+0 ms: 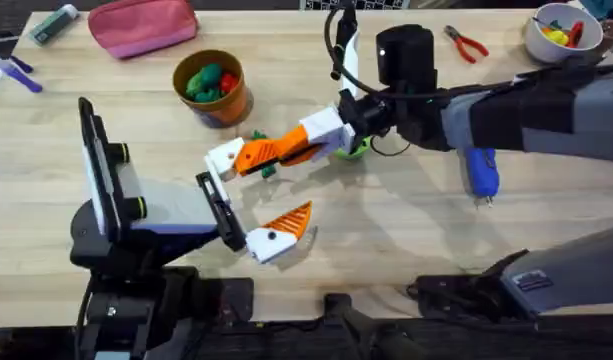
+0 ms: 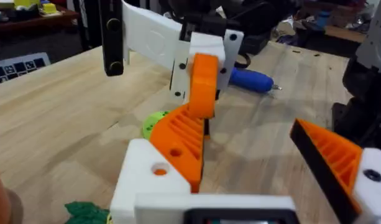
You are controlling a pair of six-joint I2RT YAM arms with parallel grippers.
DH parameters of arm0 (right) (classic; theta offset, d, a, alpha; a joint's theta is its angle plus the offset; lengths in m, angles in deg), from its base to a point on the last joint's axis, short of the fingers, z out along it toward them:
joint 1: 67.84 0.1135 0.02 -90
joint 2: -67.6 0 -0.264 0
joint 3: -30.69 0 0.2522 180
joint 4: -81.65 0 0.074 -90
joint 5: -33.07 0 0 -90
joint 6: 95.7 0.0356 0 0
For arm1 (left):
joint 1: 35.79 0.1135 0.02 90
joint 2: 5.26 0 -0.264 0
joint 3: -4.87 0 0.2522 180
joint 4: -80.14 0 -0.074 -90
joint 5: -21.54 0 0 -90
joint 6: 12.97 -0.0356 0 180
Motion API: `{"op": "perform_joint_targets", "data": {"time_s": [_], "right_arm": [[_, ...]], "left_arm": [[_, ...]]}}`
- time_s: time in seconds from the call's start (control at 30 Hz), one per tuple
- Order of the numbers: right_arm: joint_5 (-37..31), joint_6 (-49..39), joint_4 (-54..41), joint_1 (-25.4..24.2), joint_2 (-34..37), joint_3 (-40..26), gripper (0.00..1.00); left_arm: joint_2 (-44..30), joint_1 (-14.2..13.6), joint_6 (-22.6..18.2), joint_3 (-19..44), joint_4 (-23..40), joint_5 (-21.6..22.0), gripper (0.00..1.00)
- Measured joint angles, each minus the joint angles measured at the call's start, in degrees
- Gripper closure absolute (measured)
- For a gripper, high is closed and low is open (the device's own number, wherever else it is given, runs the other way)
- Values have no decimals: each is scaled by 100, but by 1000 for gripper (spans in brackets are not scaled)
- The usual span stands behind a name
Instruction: Pick up the gripper from the table and insert it into the empty holder that is missing its gripper. Then pick up a screw, insert it into the mounting hole, and use the screwdriver to tighten it. Finally, clean up the table by picking up the vegetable and placing it into the bucket.
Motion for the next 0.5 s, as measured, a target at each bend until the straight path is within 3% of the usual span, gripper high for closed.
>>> {"op": "perform_joint_targets", "data": {"time_s": [0.5], "right_arm": [[-19, -118, -46, 180, 285, -271, 992]], "left_arm": [[0, 31, 11, 0, 1, 21, 15]]}}
